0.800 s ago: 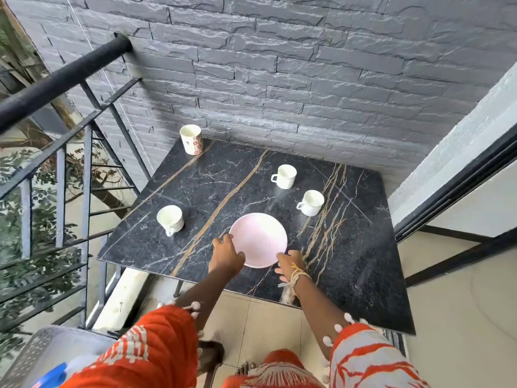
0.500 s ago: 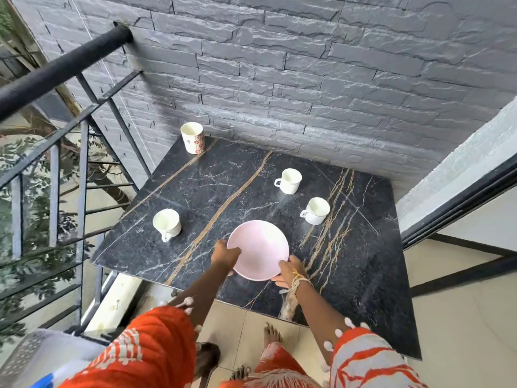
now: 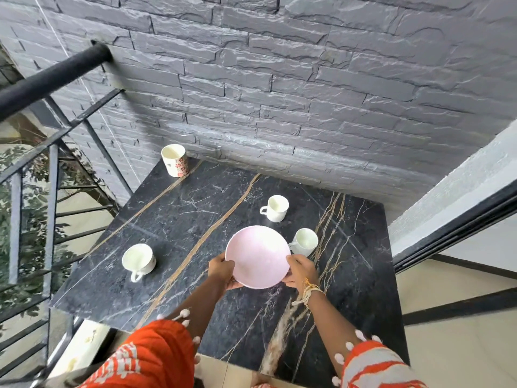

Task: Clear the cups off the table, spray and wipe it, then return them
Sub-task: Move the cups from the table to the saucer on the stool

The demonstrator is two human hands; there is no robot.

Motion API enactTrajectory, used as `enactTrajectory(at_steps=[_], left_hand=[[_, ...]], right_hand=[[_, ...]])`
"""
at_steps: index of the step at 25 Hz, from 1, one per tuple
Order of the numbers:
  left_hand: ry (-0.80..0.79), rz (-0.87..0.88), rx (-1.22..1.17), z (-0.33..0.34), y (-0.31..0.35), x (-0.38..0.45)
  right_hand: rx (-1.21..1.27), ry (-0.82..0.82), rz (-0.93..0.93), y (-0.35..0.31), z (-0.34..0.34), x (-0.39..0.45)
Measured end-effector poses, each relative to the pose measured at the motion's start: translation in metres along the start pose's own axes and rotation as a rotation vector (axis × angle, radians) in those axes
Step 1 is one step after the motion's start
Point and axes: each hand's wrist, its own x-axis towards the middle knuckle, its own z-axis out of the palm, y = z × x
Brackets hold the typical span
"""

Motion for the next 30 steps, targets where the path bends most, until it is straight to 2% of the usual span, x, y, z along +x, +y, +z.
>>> enactTrajectory(at_steps=[4, 6, 10, 15, 22, 30], left_hand=[[0.064, -0.041, -0.075, 0.013, 0.003, 0.012], [0.084, -0.060, -0.119, 0.016, 0.007, 0.013], [0.109, -0.068, -0.189, 0.018, 0.016, 0.018], [0.163, -0.083, -0.201, 0.019, 0.015, 0.021], [0.201, -0.094, -0.222, 0.015, 0.004, 0.014], [0.187, -0.058, -0.207, -0.011, -0.018, -0.003]], right_hand=[[-0.246, 0.342, -0.122, -0.011, -0.018, 0.023], [-0.319, 0.387, -0.149, -0.014, -0.025, 0.037], [-0.461, 0.283, -0.153, -0.025, -0.026, 0.060], [-0.497, 0.139, -0.196, -0.022, -0.022, 0.080], [-0.439, 0.163, -0.242, -0.020, -0.031, 0.082], [-0.420, 0.181, -0.258, -0.001, -0.016, 0.046]])
